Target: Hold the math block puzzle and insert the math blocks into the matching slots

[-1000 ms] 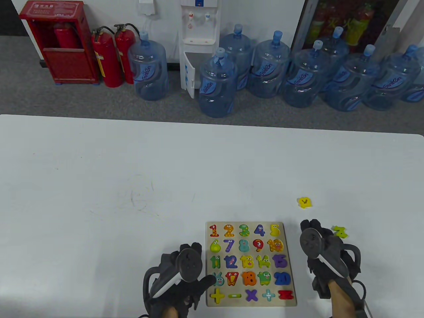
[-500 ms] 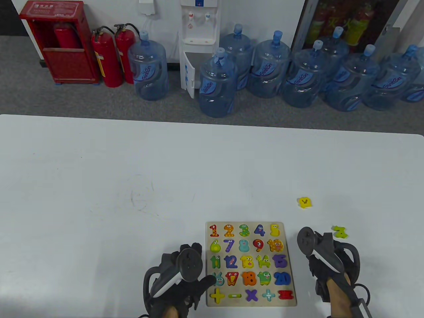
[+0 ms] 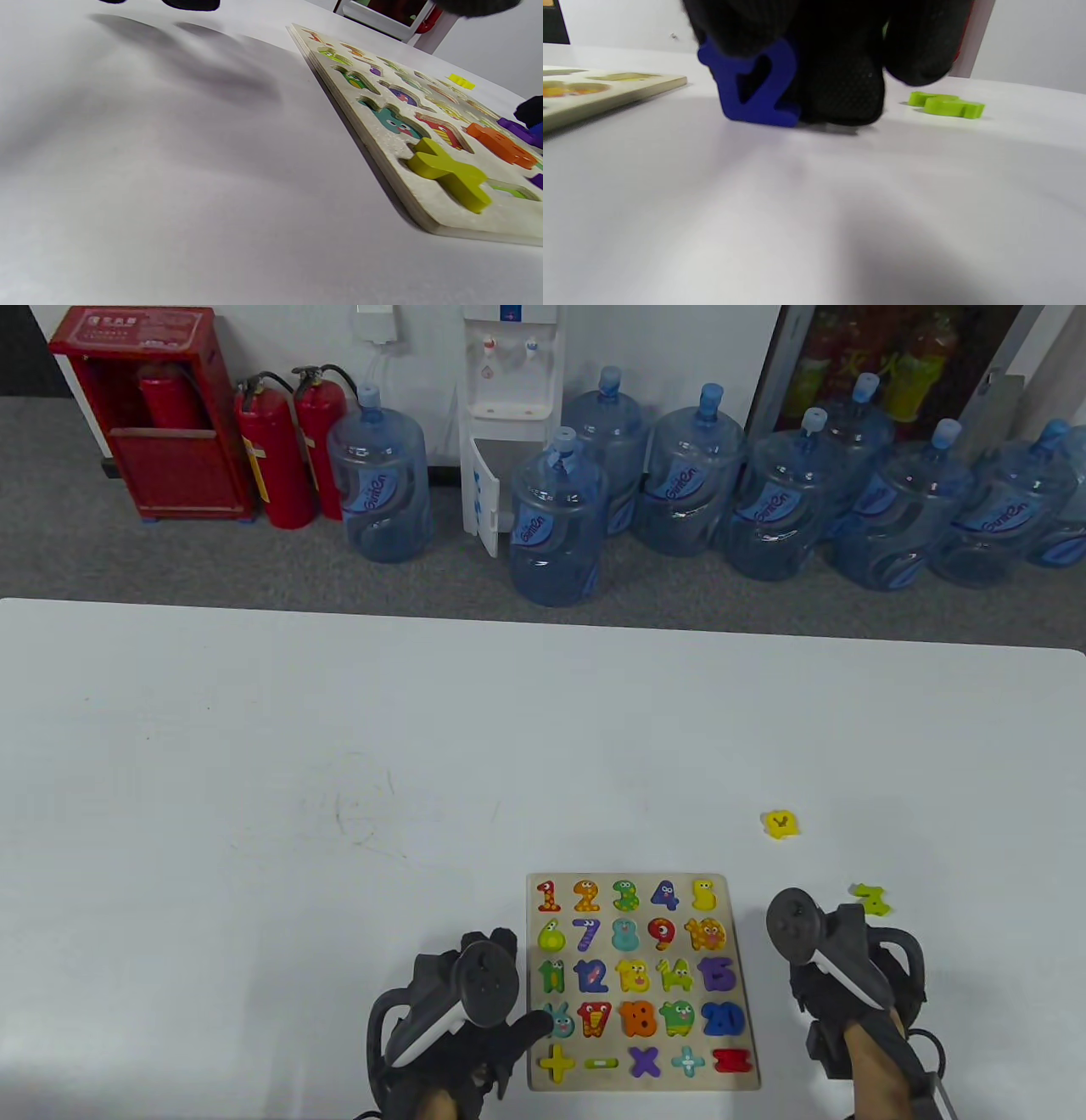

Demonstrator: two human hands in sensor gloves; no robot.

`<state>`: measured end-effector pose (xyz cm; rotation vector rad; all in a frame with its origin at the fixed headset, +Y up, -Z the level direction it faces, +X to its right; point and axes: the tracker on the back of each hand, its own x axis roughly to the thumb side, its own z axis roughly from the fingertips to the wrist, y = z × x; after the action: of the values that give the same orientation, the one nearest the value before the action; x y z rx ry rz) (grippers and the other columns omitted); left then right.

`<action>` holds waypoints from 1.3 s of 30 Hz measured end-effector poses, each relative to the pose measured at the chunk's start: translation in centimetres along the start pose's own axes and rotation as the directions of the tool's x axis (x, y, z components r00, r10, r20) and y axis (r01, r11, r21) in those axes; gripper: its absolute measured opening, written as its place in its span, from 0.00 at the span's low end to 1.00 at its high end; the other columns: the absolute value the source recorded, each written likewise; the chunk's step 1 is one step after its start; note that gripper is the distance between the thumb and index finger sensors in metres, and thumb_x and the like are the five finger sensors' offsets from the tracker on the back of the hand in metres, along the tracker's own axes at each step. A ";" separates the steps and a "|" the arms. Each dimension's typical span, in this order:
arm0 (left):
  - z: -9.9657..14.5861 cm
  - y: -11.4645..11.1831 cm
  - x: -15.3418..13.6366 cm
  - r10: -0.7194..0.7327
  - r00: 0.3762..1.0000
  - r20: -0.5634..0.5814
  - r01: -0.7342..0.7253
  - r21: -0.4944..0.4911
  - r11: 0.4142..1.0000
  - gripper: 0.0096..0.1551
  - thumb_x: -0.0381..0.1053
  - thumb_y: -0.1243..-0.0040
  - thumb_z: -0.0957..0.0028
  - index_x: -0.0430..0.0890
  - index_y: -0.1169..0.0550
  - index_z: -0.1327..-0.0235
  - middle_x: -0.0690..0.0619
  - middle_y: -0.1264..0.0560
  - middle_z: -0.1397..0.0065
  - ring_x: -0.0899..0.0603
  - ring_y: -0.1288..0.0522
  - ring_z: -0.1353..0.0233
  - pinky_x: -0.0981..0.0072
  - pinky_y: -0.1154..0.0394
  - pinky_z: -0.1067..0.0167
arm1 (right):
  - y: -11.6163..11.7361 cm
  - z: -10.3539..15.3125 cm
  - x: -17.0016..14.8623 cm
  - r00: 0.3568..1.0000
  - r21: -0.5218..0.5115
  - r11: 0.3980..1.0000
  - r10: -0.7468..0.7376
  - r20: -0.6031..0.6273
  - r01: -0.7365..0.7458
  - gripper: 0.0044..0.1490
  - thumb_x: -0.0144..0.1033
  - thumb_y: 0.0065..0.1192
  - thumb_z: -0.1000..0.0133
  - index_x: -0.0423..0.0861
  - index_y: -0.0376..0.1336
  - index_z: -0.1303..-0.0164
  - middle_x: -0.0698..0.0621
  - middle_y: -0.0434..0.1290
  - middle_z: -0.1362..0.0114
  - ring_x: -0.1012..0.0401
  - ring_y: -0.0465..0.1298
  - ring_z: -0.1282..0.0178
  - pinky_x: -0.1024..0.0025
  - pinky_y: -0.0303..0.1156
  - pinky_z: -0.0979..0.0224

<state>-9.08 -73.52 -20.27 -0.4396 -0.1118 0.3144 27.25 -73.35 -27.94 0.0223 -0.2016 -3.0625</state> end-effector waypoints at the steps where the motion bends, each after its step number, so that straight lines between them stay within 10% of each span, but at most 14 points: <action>1: 0.0 0.0 0.0 0.002 1.000 0.002 -0.002 0.004 1.000 0.56 0.72 0.51 0.60 0.52 0.55 0.23 0.46 0.56 0.18 0.29 0.50 0.17 0.24 0.45 0.29 | -0.2 0.2 0.0 1.000 0.007 1.000 0.001 0.016 -0.001 0.33 0.31 0.57 0.62 0.55 0.69 0.44 0.53 0.76 0.36 0.58 0.79 0.42 0.56 0.72 0.33; 7: 0.1 0.1 0.1 0.001 1.000 0.010 -0.001 0.001 1.000 0.56 0.72 0.51 0.60 0.52 0.55 0.23 0.46 0.56 0.18 0.29 0.50 0.17 0.24 0.45 0.29 | -0.4 1.5 0.5 0.998 0.198 0.980 -0.038 0.055 0.027 0.33 0.31 0.58 0.63 0.54 0.71 0.45 0.52 0.78 0.39 0.58 0.81 0.45 0.57 0.74 0.35; 20: 0.1 0.0 0.1 0.004 1.000 0.009 -0.004 -0.002 1.000 0.56 0.72 0.51 0.60 0.52 0.55 0.23 0.45 0.56 0.18 0.29 0.50 0.17 0.24 0.45 0.29 | 0.7 0.6 0.0 1.000 0.048 0.999 -0.026 0.012 0.026 0.36 0.30 0.64 0.63 0.53 0.65 0.39 0.49 0.72 0.35 0.57 0.77 0.42 0.55 0.70 0.32; 31: 0.1 0.0 0.1 0.005 1.000 0.011 -0.005 -0.001 1.000 0.56 0.72 0.51 0.60 0.52 0.55 0.23 0.45 0.56 0.18 0.29 0.50 0.17 0.24 0.45 0.29 | 2.1 0.1 -0.4 0.998 0.135 0.990 0.044 -0.048 -0.038 0.45 0.39 0.59 0.61 0.56 0.50 0.30 0.52 0.51 0.22 0.50 0.59 0.25 0.54 0.61 0.25; 39: 0.1 0.0 0.1 0.005 1.000 0.011 -0.005 -0.003 1.000 0.56 0.72 0.51 0.60 0.52 0.55 0.23 0.45 0.56 0.18 0.29 0.50 0.18 0.24 0.44 0.29 | 1.2 0.1 -0.7 0.997 0.048 0.998 0.035 -0.074 -0.031 0.45 0.32 0.71 0.66 0.58 0.60 0.36 0.56 0.62 0.26 0.56 0.68 0.31 0.57 0.68 0.30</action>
<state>-9.04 -73.49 -20.21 -0.4412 -0.1214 0.3218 28.02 -74.46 -27.64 0.1340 -0.2661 -3.0172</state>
